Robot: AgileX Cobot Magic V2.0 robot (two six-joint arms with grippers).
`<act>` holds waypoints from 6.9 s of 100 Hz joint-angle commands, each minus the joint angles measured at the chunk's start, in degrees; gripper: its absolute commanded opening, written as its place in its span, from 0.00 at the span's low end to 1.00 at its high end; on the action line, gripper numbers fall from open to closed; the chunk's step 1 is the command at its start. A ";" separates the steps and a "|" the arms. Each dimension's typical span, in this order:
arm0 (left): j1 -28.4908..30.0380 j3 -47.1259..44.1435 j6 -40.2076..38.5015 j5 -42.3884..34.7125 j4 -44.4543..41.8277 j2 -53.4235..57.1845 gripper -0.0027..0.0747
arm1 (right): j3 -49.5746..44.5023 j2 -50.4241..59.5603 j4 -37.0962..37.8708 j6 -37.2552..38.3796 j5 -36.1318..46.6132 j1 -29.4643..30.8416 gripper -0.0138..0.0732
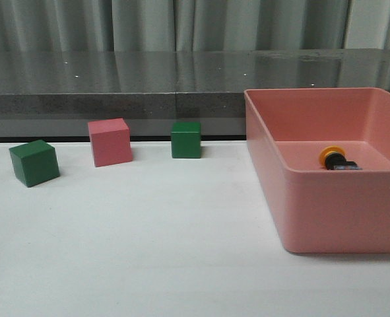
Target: Place and stand button with both arms
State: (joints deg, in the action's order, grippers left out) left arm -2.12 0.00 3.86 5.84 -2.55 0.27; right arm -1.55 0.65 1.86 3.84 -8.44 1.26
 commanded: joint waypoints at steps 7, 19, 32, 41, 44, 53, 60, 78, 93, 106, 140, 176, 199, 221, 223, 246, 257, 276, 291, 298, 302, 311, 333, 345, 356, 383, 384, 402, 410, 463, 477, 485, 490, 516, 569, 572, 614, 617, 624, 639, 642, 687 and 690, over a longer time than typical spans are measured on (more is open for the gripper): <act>-0.47 -1.72 -0.73 -4.74 0.57 1.83 0.01 | 0.73 1.01 0.23 -0.15 4.85 0.26 0.09; -0.47 -1.72 -0.73 -4.74 0.57 1.83 0.01 | 0.73 1.01 0.23 -0.15 4.85 0.26 0.09; -0.47 -1.72 -0.73 -4.74 0.57 1.83 0.01 | 0.73 1.01 0.23 -0.15 4.85 0.26 0.09; -0.47 -1.72 -0.73 -4.74 0.57 1.83 0.01 | 0.73 1.01 0.23 -0.15 4.85 0.26 0.09; -0.47 -1.72 -0.73 -4.74 0.57 1.83 0.01 | 0.73 1.01 0.23 -0.15 4.85 0.26 0.09; -0.47 -1.72 -0.73 -4.74 0.57 1.83 0.01 | 0.73 1.01 0.23 -0.15 4.85 0.26 0.09; -0.47 -1.72 -0.73 -4.74 0.57 1.83 0.01 | 0.73 1.01 0.23 -0.15 4.99 0.26 0.09; -0.47 -1.72 -0.73 -4.74 0.57 1.83 0.01 | 0.83 1.01 0.31 -0.22 11.45 0.26 0.09; -0.47 -1.72 -0.73 -4.74 0.57 1.83 0.01 | 4.53 0.25 -0.30 -0.17 10.22 0.26 0.09; -0.47 -1.72 -0.73 -4.74 0.57 1.83 0.01 | 13.60 -2.64 -0.74 -0.17 -0.34 0.26 0.09; -0.47 -1.72 -0.73 -4.74 0.57 1.83 0.01 | 39.68 -21.80 -0.85 -0.17 -34.64 0.21 0.09; -0.47 -1.72 -0.73 -4.74 0.57 1.83 0.01 | 43.14 -32.61 -3.33 -0.17 -32.67 0.16 0.12; -0.47 -1.72 -0.73 -4.74 0.57 1.83 0.01 | 43.14 -33.84 -4.93 -0.29 -27.39 0.16 0.58; -0.47 -1.72 -0.73 -4.74 0.57 1.83 0.01 | 43.64 -37.01 -9.64 -5.50 -23.52 0.09 0.75; -0.47 -1.72 -0.73 -4.74 0.57 1.83 0.01 | 43.94 -37.58 -10.41 -6.12 -23.72 0.09 0.75; -0.47 -1.72 -0.73 -4.74 0.57 1.83 0.01 | 50.21 -50.15 -17.57 -13.42 -24.23 -0.03 0.72; -0.47 -1.72 -0.73 -4.74 0.57 1.83 0.01 | 54.37 -57.29 -18.59 -15.43 -24.83 -1.41 0.72; -0.47 -1.72 -0.73 -4.74 0.57 1.83 0.01 | 60.36 -69.06 -18.59 -15.49 -24.57 -4.97 0.72; -0.47 -1.72 -0.73 -4.74 0.57 1.83 0.01 | 64.08 -78.00 -18.48 -16.29 -23.68 -5.61 0.72; -0.47 -1.72 -0.73 -4.74 0.57 1.83 0.01 | 65.27 -81.79 -18.42 -16.35 -23.41 -5.61 0.72; -0.47 -1.72 -0.73 -4.74 0.57 1.83 0.01 | 65.83 -83.86 -18.12 -16.40 -23.28 -5.61 0.72; -0.47 -1.72 -0.73 -4.74 0.57 1.83 0.01 | 66.44 -87.85 -17.13 -16.47 -22.55 -5.61 0.72; -0.47 -1.72 -0.73 -4.74 0.57 1.83 0.01 | 67.10 -95.37 -16.96 -16.47 -20.92 -5.61 0.72; -0.47 -1.72 -0.73 -4.74 0.57 1.83 0.01 | 67.10 -98.57 -16.96 -16.47 -19.48 -5.62 0.72; -0.47 -1.72 -0.73 -4.74 0.57 1.83 0.01 | 67.10 -100.73 -16.96 -16.47 -17.55 -5.79 0.72; -0.47 -1.72 -0.73 -4.74 0.57 1.83 0.01 | 67.10 -104.26 -16.96 -16.47 -14.49 -5.80 0.72; -0.47 -1.72 -0.73 -4.74 0.57 1.83 0.01 | 67.10 -104.35 -16.96 -16.47 -14.35 -5.80 0.72; -0.47 -1.72 -0.73 -4.74 0.57 1.83 0.01 | 67.10 -105.39 -16.96 -16.47 -13.94 -5.80 0.65; -0.47 -1.72 -0.73 -4.74 0.57 1.83 0.01 | 67.10 -105.39 -16.96 -16.47 -13.94 -5.80 0.52; -0.47 -1.72 -0.73 -4.74 0.57 1.83 0.01 | 67.17 -94.47 -16.96 -16.47 -17.82 -6.14 0.32; -0.47 -1.72 -0.73 -4.74 0.57 1.83 0.01 | 68.57 -87.58 -16.96 -19.61 -18.85 -8.15 0.32; -0.47 -1.72 -0.73 -4.74 0.57 1.83 0.01 | 71.18 -85.76 -16.96 -23.60 -22.71 -10.16 0.32; -0.47 -1.72 -0.73 -4.74 0.57 1.83 0.01 | 73.44 -85.54 -17.01 -25.78 -26.05 -11.61 0.32; -0.47 -1.72 -0.73 -4.74 0.57 1.83 0.01 | 83.55 -87.76 -19.85 -37.92 -35.80 -21.25 0.32; -0.47 -1.72 -0.73 -4.74 0.57 1.83 0.01 | 93.80 -106.74 -20.02 -58.84 -36.45 -35.18 0.32; -0.47 -1.72 -0.73 -4.74 0.57 1.83 0.01 | 94.27 -108.16 -20.02 -59.41 -36.08 -35.59 0.32; -0.47 -1.72 -0.73 -4.74 0.57 1.83 0.01 | 98.57 -119.33 -20.11 -66.46 -33.71 -38.79 0.32; -0.47 -1.72 -0.73 -4.74 0.57 1.83 0.01 | 98.57 -119.83 -20.11 -66.46 -33.71 -38.79 0.32; -0.47 -1.72 -0.73 -4.74 0.57 1.83 0.01 | 98.57 -120.58 -20.11 -66.46 -33.77 -38.86 0.32; -0.47 -1.72 -0.73 -4.74 0.57 1.83 0.01 | 98.57 -121.54 -20.11 -66.46 -33.77 -38.86 0.32; -0.47 -1.72 -0.73 -4.74 0.57 1.83 0.01 | 98.57 -121.74 -20.11 -66.46 -33.77 -38.86 0.32; -0.47 -1.72 -0.73 -4.74 0.57 1.83 0.01 | 98.57 -123.89 -20.15 -66.46 -33.82 -38.86 0.33; -0.47 -1.72 -0.73 -4.74 0.57 1.83 0.01 | 98.57 -123.77 -20.15 -66.46 -33.89 -38.86 0.36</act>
State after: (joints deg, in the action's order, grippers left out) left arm -2.12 0.00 3.78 5.84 -2.55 0.27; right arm 95.61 -126.10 -17.29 -62.06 -43.58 -37.70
